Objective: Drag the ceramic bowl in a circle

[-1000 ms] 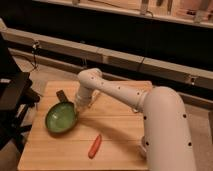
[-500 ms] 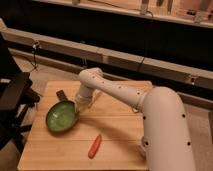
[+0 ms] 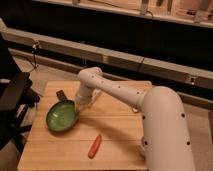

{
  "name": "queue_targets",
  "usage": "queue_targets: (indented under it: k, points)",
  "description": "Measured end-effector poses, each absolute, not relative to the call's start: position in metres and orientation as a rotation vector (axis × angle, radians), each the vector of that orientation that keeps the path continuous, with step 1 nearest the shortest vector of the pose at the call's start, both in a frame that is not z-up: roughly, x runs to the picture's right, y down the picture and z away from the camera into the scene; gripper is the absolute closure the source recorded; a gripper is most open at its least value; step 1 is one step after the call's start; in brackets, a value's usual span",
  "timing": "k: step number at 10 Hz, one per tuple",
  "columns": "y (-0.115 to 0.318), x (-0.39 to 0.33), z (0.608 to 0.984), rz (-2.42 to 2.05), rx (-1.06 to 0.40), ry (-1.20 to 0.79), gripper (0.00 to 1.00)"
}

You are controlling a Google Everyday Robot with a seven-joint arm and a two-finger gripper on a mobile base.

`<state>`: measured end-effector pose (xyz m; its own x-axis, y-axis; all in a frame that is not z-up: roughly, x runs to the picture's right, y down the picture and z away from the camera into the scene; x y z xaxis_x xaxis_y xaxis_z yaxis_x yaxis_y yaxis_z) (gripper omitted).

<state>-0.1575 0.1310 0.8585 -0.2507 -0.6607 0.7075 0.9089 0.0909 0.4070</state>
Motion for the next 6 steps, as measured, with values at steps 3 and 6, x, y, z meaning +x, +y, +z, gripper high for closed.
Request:
queue_targets:
  k: [3, 6]
  points:
    - [0.141, -0.188, 0.851, -1.633, -0.336, -1.066, 1.0]
    - [0.153, -0.199, 0.845, -1.676, -0.35, -1.109, 1.0]
